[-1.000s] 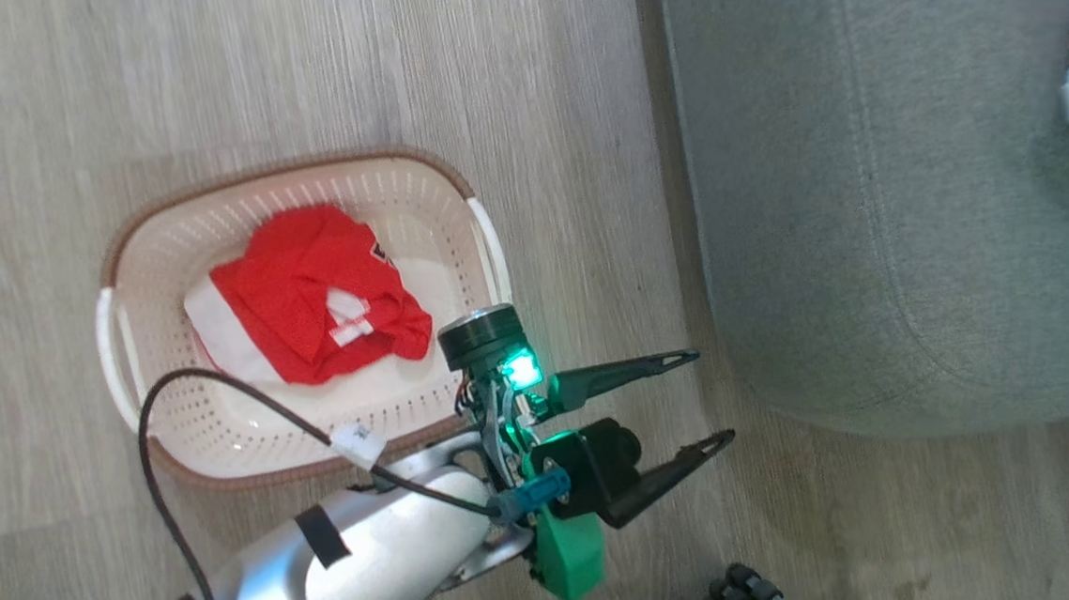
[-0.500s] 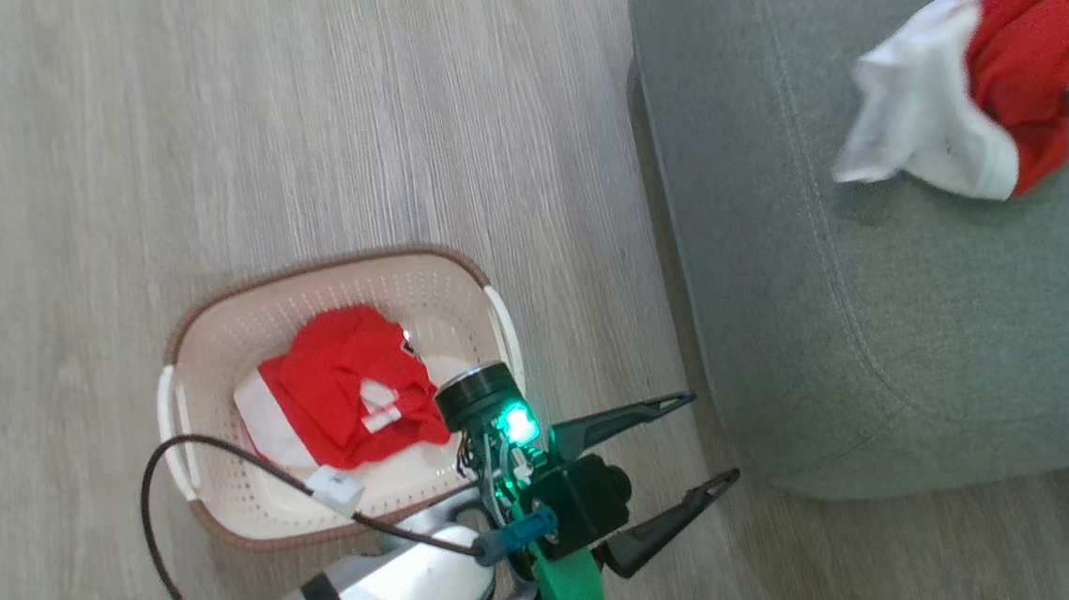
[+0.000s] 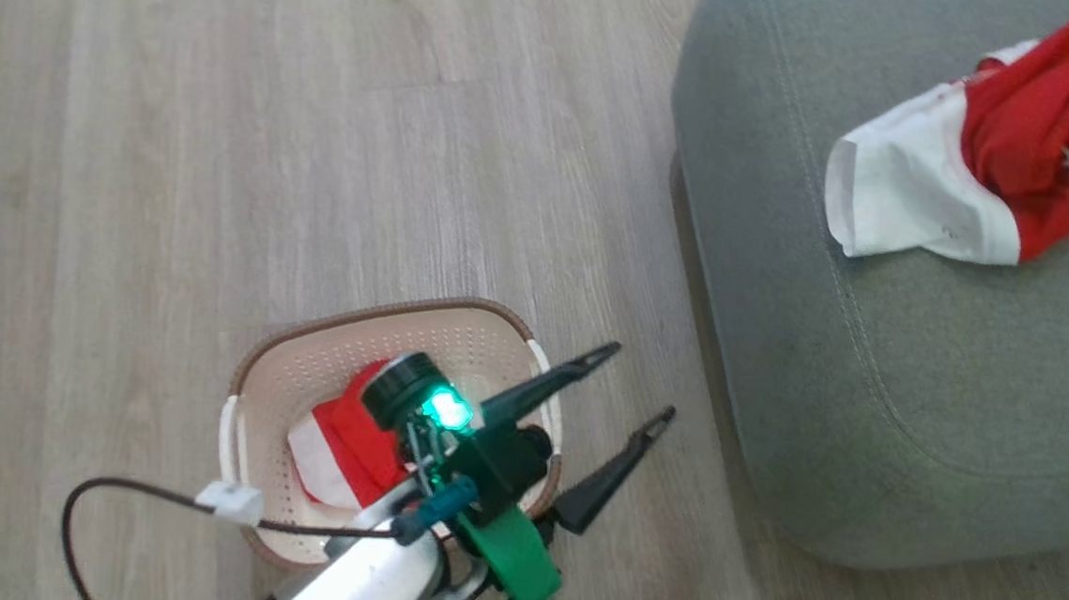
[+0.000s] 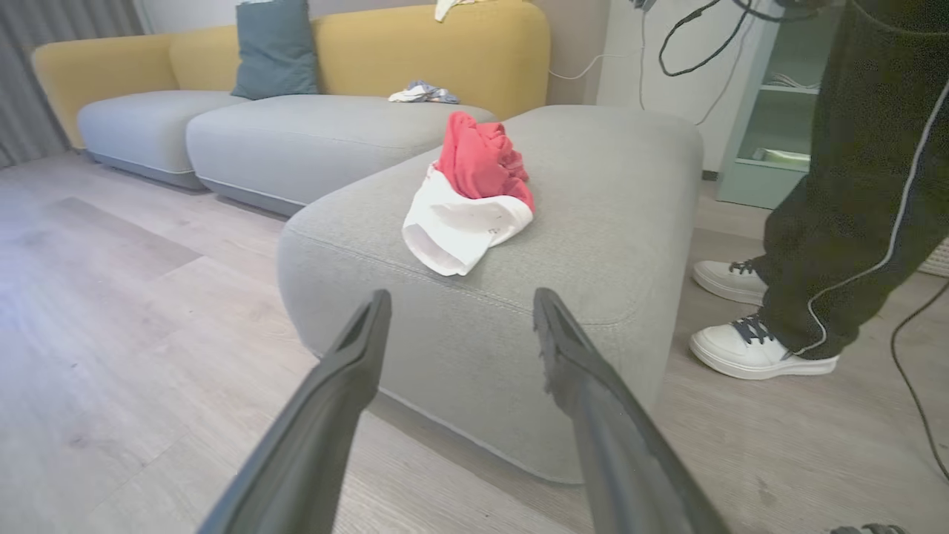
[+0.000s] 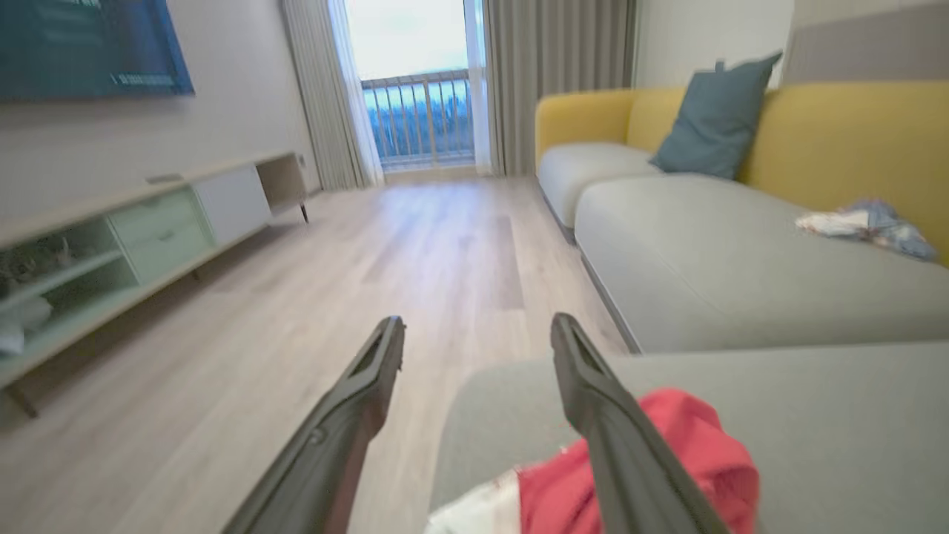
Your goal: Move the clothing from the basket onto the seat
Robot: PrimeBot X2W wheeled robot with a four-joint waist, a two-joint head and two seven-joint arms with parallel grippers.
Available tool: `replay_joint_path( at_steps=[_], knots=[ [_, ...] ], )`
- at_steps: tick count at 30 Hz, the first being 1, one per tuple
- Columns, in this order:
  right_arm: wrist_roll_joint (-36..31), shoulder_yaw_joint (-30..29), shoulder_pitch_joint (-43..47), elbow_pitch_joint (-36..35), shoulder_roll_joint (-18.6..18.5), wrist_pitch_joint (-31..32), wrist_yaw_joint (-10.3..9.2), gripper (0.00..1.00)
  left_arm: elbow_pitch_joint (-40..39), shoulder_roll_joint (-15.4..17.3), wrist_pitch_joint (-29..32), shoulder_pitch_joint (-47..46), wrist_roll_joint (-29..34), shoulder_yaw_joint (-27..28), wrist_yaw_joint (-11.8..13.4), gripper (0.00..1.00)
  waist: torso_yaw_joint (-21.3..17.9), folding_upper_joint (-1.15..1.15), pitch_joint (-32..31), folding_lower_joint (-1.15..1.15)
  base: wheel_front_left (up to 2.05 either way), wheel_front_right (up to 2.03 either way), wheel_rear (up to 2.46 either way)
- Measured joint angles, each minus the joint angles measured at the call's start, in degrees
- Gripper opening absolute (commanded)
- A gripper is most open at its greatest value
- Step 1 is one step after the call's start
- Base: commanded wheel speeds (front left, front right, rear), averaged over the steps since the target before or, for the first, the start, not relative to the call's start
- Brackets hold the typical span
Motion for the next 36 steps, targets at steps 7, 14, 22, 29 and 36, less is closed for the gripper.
replay_joint_path(
  at_steps=[7,14,22,29,36],
  knots=[
    [-7.4,-9.2,11.2,-12.2,7.7,-0.1,-0.01,1.0,-2.1,-1.5,0.0,3.3,0.3,7.8,0.1,1.0,4.0,0.0,-2.3,0.0,0.0,0.0,0.0],
    [-14.5,-11.6,21.6,-18.1,15.4,-0.1,-0.01,1.0,-5.1,-1.9,0.0,5.6,-0.4,17.2,2.5,1.0,8.7,0.0,-3.9,0.0,0.0,0.0,0.0],
    [-21.5,-15.5,28.9,-19.2,22.9,-0.1,-0.01,1.0,-8.9,-2.2,0.0,6.2,-1.8,24.4,9.0,1.0,12.5,0.0,-4.7,0.0,0.0,0.0,0.0],
    [-30.6,-24.9,35.8,-18.4,31.5,-0.1,-0.01,1.0,-8.8,-2.4,0.0,9.7,-3.2,28.5,13.8,1.0,14.6,0.0,-5.0,0.0,0.0,0.0,0.0],
    [-35.4,-31.0,39.2,-17.1,37.5,-0.1,-0.01,1.0,-6.7,-2.4,0.0,11.5,-3.8,29.2,16.4,1.0,15.1,0.0,-4.7,0.0,0.0,0.0,0.0]
  ],
)
